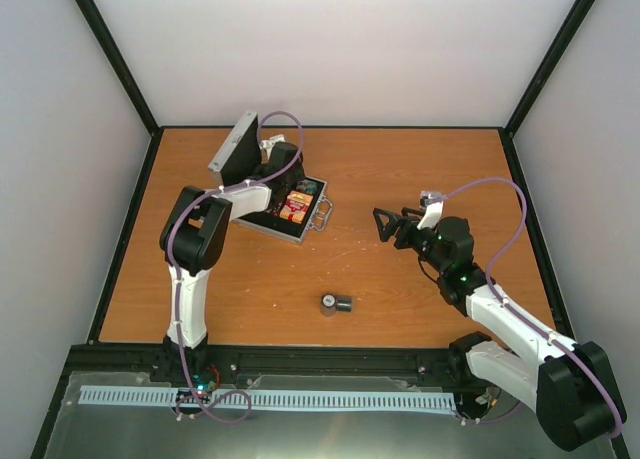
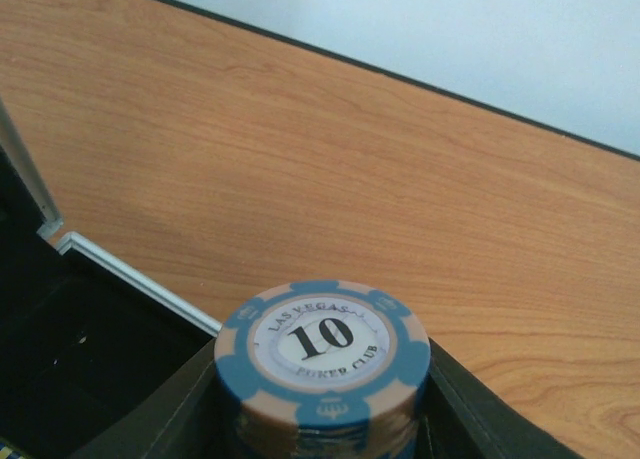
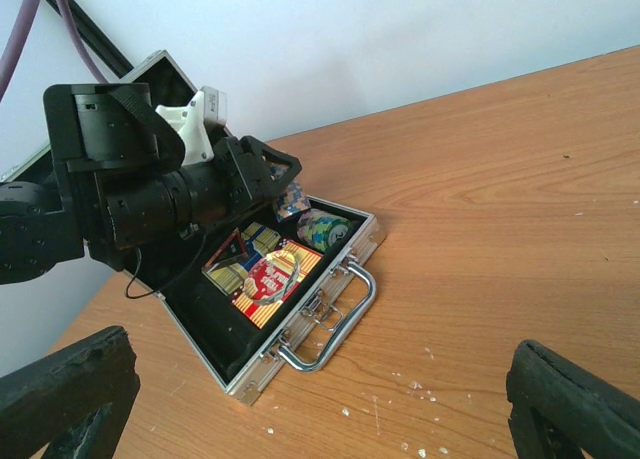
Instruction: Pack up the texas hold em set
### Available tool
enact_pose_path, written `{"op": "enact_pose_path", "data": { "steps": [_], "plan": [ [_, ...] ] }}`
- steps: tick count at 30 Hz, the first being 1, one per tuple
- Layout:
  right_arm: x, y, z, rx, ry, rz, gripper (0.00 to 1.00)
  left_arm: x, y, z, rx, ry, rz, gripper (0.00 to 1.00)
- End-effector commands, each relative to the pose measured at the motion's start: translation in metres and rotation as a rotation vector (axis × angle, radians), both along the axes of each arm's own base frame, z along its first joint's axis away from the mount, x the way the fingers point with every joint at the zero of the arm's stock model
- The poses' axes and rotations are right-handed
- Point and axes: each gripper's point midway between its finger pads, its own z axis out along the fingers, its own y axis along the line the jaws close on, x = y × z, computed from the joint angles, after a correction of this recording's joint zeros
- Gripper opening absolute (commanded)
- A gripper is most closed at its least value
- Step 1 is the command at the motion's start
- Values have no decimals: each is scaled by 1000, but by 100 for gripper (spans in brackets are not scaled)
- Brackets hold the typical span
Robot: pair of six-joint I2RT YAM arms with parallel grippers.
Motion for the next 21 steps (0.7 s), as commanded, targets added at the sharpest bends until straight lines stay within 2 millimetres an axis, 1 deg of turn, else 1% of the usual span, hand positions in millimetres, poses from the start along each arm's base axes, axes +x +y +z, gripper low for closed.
{"op": "enact_pose_path", "data": {
  "steps": [1, 6, 9, 12, 16, 21],
  "plan": [
    [1, -2, 5, 15, -26, -7, 100, 14, -4, 34, -42, -82, 20, 24],
    [2, -2, 5, 15, -25, -6, 100, 10, 1, 24, -38, -59, 41, 29],
    [2, -2, 5, 14, -24, -6, 100, 8, 1, 24, -39, -53, 39, 34],
    [2, -2, 5, 15, -25, -6, 100, 5, 2, 22, -37, -46, 35, 40],
    [1, -2, 4, 15, -21, -6, 100, 0, 2, 24, -39, -45, 27, 47],
    [2, -2, 4, 15, -20, -5, 100, -9, 1, 20, -52, -30, 2, 56]
  ]
}}
